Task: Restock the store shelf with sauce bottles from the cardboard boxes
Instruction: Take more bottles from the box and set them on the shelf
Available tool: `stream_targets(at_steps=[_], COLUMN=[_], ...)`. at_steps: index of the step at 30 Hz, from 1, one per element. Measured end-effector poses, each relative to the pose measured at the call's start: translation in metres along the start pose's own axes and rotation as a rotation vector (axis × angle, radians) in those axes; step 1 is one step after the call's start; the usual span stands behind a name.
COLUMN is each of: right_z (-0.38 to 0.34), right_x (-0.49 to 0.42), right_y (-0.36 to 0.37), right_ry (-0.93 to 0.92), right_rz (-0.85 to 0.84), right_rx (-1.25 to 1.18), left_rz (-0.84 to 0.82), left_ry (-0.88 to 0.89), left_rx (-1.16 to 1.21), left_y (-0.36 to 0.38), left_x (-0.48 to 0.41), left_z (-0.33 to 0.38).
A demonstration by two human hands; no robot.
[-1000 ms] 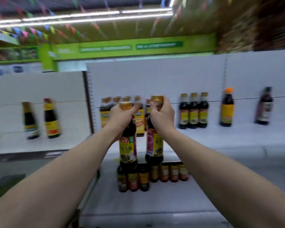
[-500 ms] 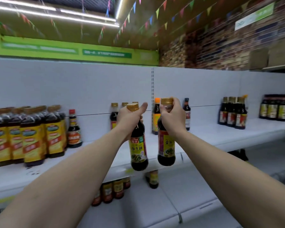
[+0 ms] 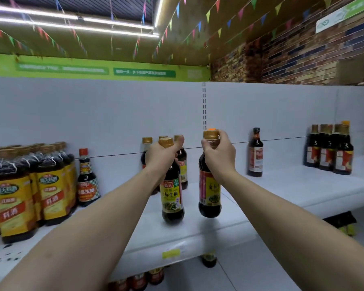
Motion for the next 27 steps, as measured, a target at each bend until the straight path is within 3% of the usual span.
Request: stream_targets(at_steps=[8,14,22,27], right_z=[0.033,0.051,0.076,0.086], right_x=[-0.035,-0.059,-0.084,-0.092], right_y=[0.094,0.133,0.161,0.172], right_ry=[0.015,-0.051,-0.299,-0.344], right_rz=[-0.1,-0.151,-0.203,-0.172], right_rx=[-0.029,-0.037,-0.007,-0.002], left_rz=[0.146,0.231,0.281,0.251], left_ry=[-0.056,-0.05,-0.027,0.087], left_rx=[-0.095,-0.256,-0.331,-0.291], left_y=[-0.055,-0.051,-0.042,-0.039], left_x=[-0.054,-0.08,-0.1,-0.097], left_z=[-0.046,-0.056,-0.067,-0.082])
Point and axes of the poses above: each hand's wrist, its own x-axis away from the middle knuckle, its own y-axis out of the palm, z = x × y, the point moved 3 cm from there along -x, towards the middle knuckle, and after that the axes turned 10 degrees about -z, right-handed, at the moved point
